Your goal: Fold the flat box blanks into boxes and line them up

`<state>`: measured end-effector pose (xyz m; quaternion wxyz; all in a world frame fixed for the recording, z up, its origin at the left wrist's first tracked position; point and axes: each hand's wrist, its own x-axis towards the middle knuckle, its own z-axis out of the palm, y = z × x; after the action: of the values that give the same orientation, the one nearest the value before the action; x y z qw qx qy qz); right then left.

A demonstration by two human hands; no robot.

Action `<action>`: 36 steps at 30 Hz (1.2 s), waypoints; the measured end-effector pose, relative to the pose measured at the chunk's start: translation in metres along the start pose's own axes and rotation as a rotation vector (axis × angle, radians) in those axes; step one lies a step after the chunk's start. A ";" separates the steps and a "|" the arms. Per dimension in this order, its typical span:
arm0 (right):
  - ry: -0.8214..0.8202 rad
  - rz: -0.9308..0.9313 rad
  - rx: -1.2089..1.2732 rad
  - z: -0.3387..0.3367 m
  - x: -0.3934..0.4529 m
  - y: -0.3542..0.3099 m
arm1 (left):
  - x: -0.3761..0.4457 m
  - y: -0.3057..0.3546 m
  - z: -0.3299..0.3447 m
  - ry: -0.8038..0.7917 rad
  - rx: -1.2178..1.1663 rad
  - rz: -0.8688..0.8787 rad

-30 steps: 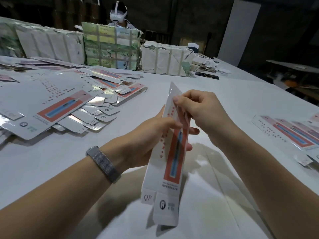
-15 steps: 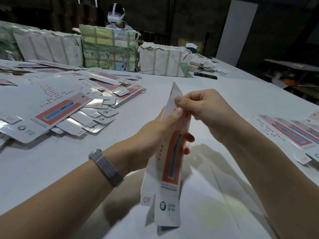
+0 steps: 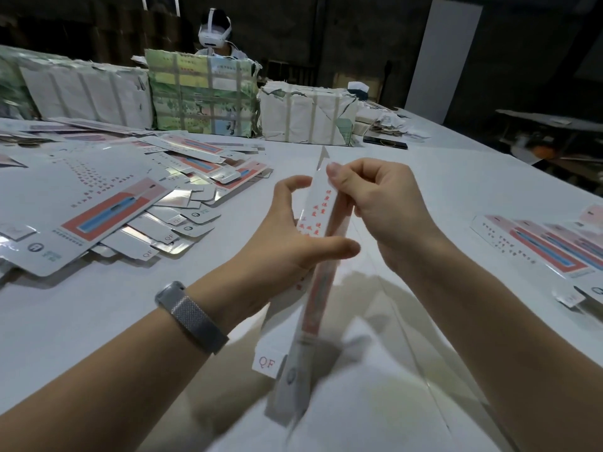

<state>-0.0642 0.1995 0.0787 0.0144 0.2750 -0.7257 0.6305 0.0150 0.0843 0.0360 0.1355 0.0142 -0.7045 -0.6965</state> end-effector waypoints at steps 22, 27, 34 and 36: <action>-0.018 -0.053 0.169 0.027 -0.018 0.028 | 0.007 -0.016 0.000 0.000 -0.254 0.209; -0.033 -0.073 0.165 0.029 -0.019 0.030 | 0.006 -0.019 -0.002 0.001 -0.226 0.187; -0.063 -0.070 0.180 0.026 -0.016 0.032 | 0.007 -0.022 0.000 0.002 -0.232 0.168; -0.062 -0.045 0.216 0.023 -0.015 0.031 | 0.006 -0.021 0.001 -0.015 -0.247 0.157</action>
<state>-0.0573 0.1851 0.0401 -0.0235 0.3108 -0.6473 0.6956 0.0056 0.0830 0.0168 0.1850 -0.0633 -0.6134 -0.7651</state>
